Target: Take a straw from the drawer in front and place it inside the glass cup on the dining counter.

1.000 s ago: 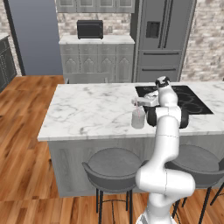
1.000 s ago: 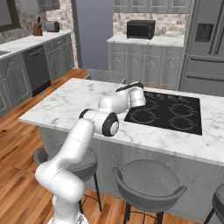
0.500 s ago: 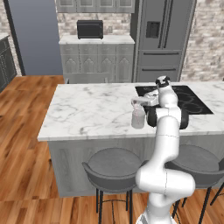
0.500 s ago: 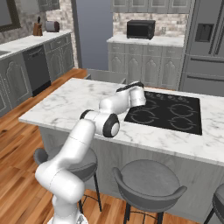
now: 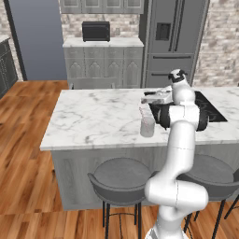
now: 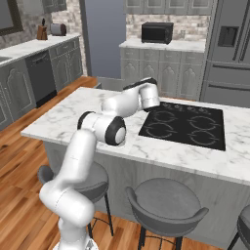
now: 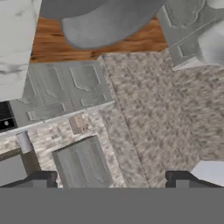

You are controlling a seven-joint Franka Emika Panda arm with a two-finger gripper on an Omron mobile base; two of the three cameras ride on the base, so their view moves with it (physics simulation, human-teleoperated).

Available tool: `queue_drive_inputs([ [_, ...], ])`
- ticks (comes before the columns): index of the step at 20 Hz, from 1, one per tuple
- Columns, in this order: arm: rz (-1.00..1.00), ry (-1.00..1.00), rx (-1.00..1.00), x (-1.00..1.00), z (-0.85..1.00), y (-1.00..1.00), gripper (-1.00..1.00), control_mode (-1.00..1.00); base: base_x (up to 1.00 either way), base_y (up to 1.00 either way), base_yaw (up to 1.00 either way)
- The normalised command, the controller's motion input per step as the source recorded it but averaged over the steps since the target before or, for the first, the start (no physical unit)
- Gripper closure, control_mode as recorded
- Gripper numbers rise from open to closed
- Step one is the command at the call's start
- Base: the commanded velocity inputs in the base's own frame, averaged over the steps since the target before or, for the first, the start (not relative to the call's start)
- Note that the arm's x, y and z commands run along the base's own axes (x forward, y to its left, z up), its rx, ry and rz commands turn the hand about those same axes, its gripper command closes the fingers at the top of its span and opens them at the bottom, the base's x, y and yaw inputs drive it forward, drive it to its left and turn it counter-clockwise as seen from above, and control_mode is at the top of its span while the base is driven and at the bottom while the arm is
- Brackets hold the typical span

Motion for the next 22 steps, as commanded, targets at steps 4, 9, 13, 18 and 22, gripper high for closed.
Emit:
queue_drive_inputs([
  [4,0.00,-0.19,-0.16,-1.00,0.19,0.14,-1.00,-1.00,0.00,0.00,0.00],
  [9,0.00,-0.23,-0.16,-1.00,0.00,0.00,-1.00,-1.00,0.00,0.00,0.00],
  [13,0.00,-0.19,-0.12,-1.00,0.00,-0.10,-1.00,-1.00,0.00,0.00,0.00],
  [18,0.00,-0.10,-0.07,-0.99,0.00,-0.18,-1.00,-1.00,0.00,0.00,0.00],
  [22,0.00,-0.02,-0.02,-0.73,-0.17,-0.30,-1.00,-1.00,0.00,0.00,0.00],
])
